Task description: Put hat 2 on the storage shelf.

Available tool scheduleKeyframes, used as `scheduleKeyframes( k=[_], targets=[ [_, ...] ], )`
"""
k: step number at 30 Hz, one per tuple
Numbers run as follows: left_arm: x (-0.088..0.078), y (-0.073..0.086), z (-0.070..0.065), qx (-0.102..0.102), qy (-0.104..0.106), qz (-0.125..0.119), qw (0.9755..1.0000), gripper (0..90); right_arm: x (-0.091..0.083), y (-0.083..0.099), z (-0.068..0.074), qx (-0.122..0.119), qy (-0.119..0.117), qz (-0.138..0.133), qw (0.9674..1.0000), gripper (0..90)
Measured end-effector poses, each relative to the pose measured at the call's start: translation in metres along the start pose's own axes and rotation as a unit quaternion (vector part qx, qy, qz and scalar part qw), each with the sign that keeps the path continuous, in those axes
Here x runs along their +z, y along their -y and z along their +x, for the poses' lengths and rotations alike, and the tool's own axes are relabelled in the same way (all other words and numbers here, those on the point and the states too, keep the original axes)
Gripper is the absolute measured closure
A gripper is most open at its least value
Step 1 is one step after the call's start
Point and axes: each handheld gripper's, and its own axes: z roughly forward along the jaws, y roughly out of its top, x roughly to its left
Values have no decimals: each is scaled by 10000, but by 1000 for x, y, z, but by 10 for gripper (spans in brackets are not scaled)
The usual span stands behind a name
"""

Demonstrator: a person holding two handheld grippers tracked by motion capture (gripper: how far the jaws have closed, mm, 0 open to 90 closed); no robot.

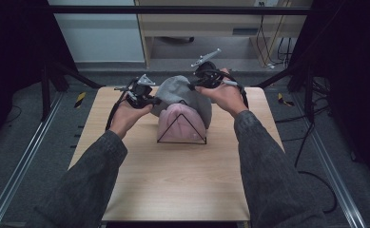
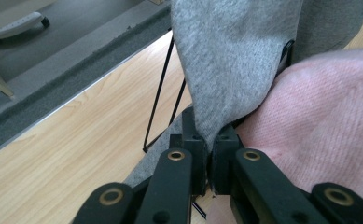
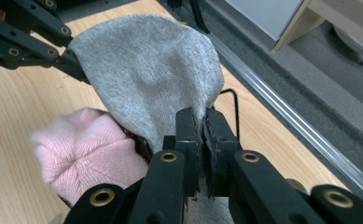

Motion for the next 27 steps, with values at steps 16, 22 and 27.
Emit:
scheduleKeyframes(
  k=[16,22,27],
  targets=[
    [4,19,-2,-157,27,33,9999,874,10,9,9,41,-52,88,9999,858],
    [5,24,-3,-188,12,64,9998,873,14,10,12,38,-46,124,9999,855],
    [7,29,-3,-229,12,88,9997,869,15,10,15,7,-64,181,9998,820]
  ],
)
